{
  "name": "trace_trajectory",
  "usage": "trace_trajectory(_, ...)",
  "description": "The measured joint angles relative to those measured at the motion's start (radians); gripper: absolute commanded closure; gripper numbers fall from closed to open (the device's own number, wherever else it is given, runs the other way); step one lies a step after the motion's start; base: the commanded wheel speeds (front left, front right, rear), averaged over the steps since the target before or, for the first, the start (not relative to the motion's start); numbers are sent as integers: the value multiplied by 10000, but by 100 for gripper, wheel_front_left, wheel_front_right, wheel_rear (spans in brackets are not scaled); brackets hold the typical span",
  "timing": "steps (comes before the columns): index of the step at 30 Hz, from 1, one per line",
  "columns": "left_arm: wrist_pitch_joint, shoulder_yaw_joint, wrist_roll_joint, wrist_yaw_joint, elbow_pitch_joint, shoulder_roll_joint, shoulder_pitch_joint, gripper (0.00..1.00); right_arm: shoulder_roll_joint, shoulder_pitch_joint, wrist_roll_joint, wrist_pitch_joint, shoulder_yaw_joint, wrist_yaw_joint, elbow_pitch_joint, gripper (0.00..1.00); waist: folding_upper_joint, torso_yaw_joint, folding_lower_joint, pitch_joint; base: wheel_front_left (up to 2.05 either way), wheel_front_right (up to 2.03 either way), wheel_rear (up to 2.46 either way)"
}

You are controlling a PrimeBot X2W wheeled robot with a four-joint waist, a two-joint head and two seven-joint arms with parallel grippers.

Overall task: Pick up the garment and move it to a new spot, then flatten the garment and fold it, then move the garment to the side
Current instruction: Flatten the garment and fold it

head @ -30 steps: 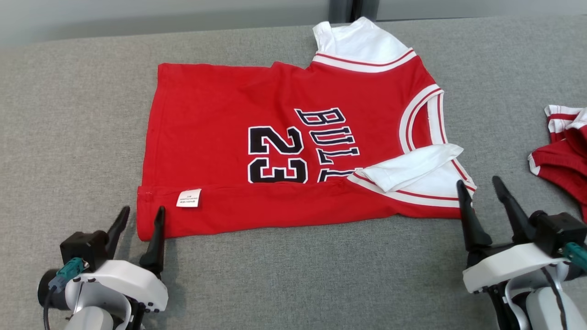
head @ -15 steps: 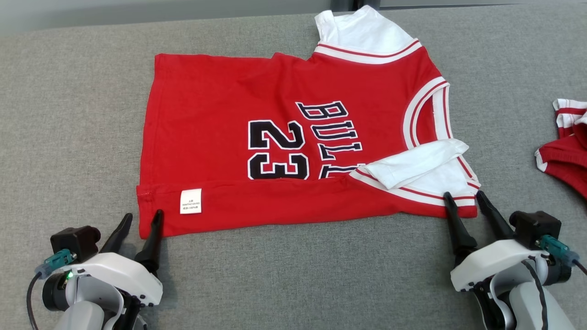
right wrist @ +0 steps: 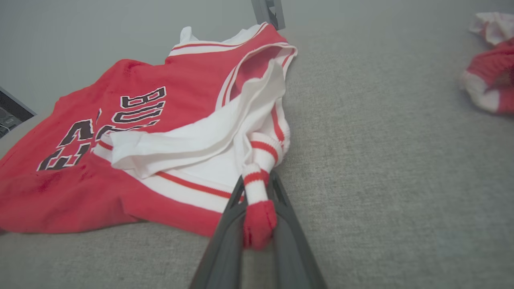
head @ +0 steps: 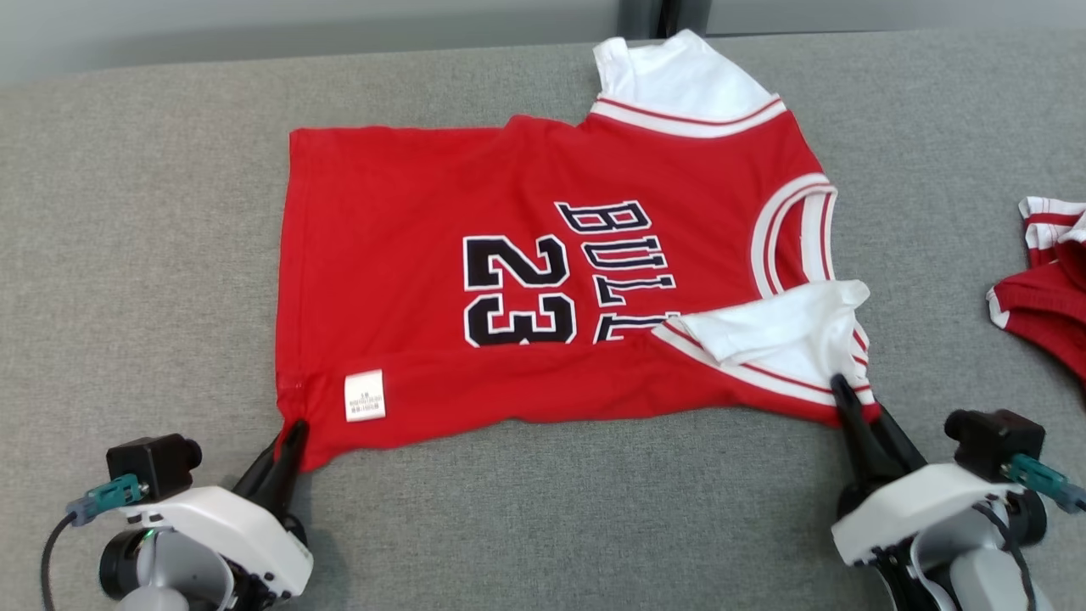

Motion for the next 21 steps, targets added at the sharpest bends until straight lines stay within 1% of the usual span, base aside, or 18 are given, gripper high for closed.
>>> trace_trajectory(5, 539, 92, -196, 274, -999, 291, 747, 100, -44, 1272, 167, 872, -374, 0, -1381, 100, 0, 59, 0, -249, 0, 0, 0)
trace_trajectory(10, 1026, 151, -286, 681, -2044, 527, 1569, 100, 138, 2540, -96, 1536, -1129, 0, -2704, 100, 0, 49, 0, -415, 0, 0, 0)
trace_trajectory(13, 1292, 173, -341, 901, -2596, 619, 2019, 100, 217, 3014, -313, 1852, -1476, 0, -3149, 100, 0, 12, 0, -444, 0, 0, 0)
trace_trajectory(16, 1425, 169, -334, 1057, -2892, 715, 2163, 100, 359, 3074, -360, 1906, -1616, 0, -3348, 100, 0, -13, 0, -438, 0, 0, 0)
trace_trajectory(17, 1442, 130, -305, 1068, -2918, 729, 2158, 100, 372, 3061, -395, 1875, -1649, 0, -3346, 64, 0, -14, 0, -437, 0, 0, 0)
trace_trajectory(18, 1509, 86, -259, 1099, -2913, 736, 2160, 100, 382, 3025, -391, 1814, -1674, 0, -3336, 23, 0, -17, 0, -435, 0, 0, 0)
trace_trajectory(19, 1411, 81, -221, 1133, -2920, 704, 2157, 70, 399, 2964, -395, 1751, -1714, 0, -3292, 0, 0, -19, 0, -435, 0, 0, 0)
trace_trajectory(20, 1225, 79, -142, 1166, -2959, 610, 2118, 0, 412, 2871, -510, 1588, -1831, 0, -3181, 0, 0, -7, 0, -443, 0, 0, 0)
trace_trajectory(21, 1057, 107, -111, 1221, -2972, 523, 2104, 0, 424, 2843, -568, 1475, -1906, 0, -3139, 0, 0, 1, 0, -452, 0, 0, 0)
